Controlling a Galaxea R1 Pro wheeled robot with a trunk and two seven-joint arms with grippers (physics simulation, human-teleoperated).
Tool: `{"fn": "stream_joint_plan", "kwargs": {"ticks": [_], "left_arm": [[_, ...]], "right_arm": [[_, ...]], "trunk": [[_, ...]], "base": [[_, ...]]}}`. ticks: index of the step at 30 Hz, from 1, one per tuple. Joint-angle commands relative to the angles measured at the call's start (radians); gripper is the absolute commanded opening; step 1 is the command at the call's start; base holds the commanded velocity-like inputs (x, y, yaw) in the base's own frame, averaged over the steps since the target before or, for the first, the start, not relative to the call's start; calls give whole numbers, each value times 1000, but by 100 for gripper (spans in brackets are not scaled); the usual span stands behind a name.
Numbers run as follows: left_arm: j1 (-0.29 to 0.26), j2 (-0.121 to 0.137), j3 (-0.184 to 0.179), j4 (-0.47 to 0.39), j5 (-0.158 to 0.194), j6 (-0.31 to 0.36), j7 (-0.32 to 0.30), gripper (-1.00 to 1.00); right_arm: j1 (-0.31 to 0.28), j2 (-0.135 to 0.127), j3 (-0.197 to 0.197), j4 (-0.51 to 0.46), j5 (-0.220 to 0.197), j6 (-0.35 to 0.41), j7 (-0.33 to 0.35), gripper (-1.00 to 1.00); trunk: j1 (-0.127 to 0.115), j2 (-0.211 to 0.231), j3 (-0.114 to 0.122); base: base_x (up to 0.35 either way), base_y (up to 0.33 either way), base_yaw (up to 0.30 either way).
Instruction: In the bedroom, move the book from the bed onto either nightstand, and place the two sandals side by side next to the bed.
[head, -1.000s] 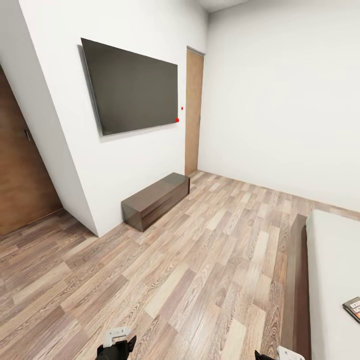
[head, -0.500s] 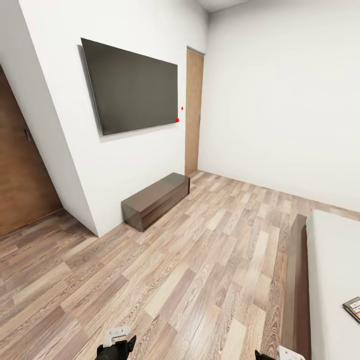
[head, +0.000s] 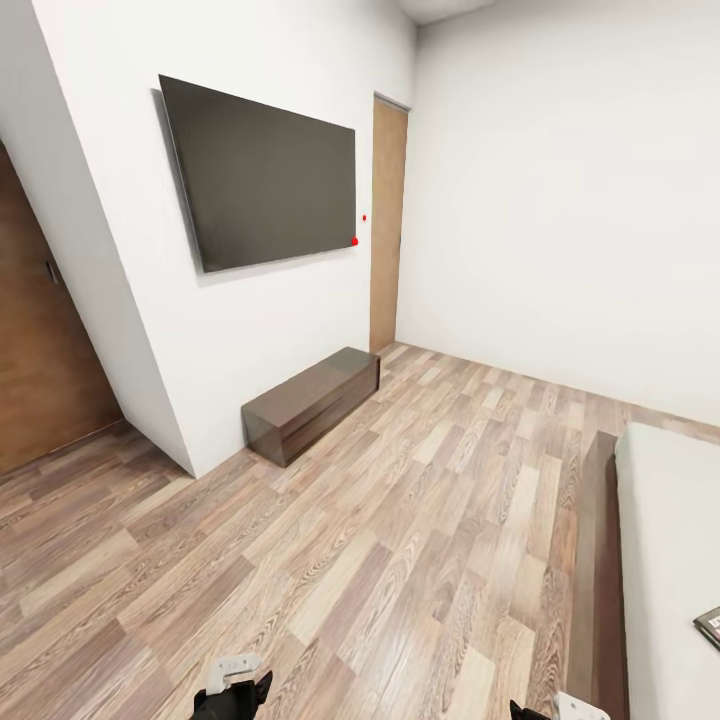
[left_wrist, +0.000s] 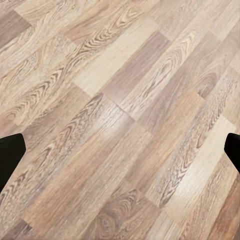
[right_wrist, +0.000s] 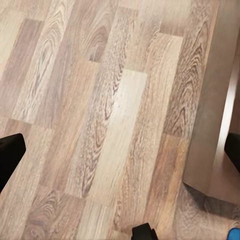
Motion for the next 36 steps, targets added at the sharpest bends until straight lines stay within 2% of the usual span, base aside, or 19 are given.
{"fn": "stream_joint_plan", "kwargs": {"ticks": [1,9,27,36], "left_arm": [[-1,0,9,0,-10,-3,-3,100],[-1,0,9,0,-10,-3,-3,100],[-1,0,9,0,-10,-3,-3,100],[-1,0,9,-1,-10,-3,-3,100]], "right_arm": [[-1,0,-4,2,-10,-4,8,100],[-1,0,-4,2,-4,-4,8,100],[-1,0,-4,2,-1,-4,8,100],[-1,0,-4,2,-2,-4,8,100]], "trunk": [[1,-2,-2],[1,-2,0],[1,-2,24],[1,-2,27]], "base": [[8,0,0],[2,0,-14],[0,0,-121],[21,0,-29]]}}
